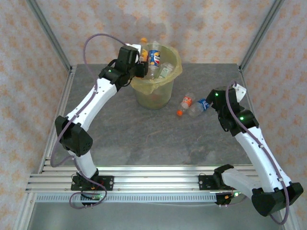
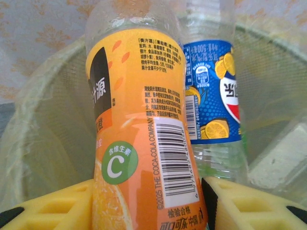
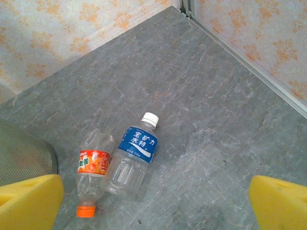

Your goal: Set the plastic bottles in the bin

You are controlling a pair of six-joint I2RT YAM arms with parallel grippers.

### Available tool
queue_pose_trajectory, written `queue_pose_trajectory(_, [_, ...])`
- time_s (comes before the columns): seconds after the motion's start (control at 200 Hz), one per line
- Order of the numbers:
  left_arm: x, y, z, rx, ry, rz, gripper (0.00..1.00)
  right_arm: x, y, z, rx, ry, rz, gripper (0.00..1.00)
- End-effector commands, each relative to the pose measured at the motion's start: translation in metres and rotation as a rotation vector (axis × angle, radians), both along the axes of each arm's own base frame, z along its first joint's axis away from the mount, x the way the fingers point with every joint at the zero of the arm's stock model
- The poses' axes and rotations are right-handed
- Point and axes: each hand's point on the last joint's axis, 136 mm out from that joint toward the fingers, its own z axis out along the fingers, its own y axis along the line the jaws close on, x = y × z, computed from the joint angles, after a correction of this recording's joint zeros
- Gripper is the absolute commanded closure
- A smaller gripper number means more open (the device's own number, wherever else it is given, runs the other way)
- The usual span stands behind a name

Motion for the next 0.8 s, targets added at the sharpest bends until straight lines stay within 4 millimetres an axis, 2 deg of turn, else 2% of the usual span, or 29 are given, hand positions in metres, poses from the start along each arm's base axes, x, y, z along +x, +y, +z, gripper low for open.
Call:
queue_pose_trajectory(0.0, [-0.007, -0.008, 0.027, -0.107, -0.058, 0.009, 0.53, 0.001, -0.001, 0.000, 0.012, -0.014, -0.012, 0.01])
queue_pose_trajectory(0.125, [-0.003, -0.016, 0.020, -0.124, -0.052, 0.029, 0.53, 0.000, -0.002, 0.000, 0.010, -0.013, -0.011, 0.01])
queue_pose_trajectory(0.37, [0.007, -0.030, -0.008, -0.165, 0.008, 0.052, 0.49, -0.002, -0.003, 0.001, 0.001, -0.009, -0.011, 0.01])
queue_pose_trajectory(0.49, [0.002, -0.036, -0.021, -0.158, 0.041, 0.049, 0.40, -0.003, -0.004, 0.000, -0.002, -0.008, -0.014, 0.01])
queue_pose_trajectory(0.575, [-0.002, -0.030, -0.026, -0.148, 0.055, 0.081, 0.30, -0.002, -0.004, 0.001, -0.001, -0.009, -0.012, 0.01])
queue_pose_trajectory(0.686, [-0.008, -0.019, -0.020, -0.126, 0.043, 0.116, 0.20, -0.002, -0.003, 0.001, -0.001, -0.010, -0.010, 0.01])
queue_pose_trajectory(0.791, [-0.016, -0.013, -0.001, -0.131, 0.012, 0.119, 0.16, -0.002, -0.003, 0.000, -0.001, -0.009, -0.011, 0.01])
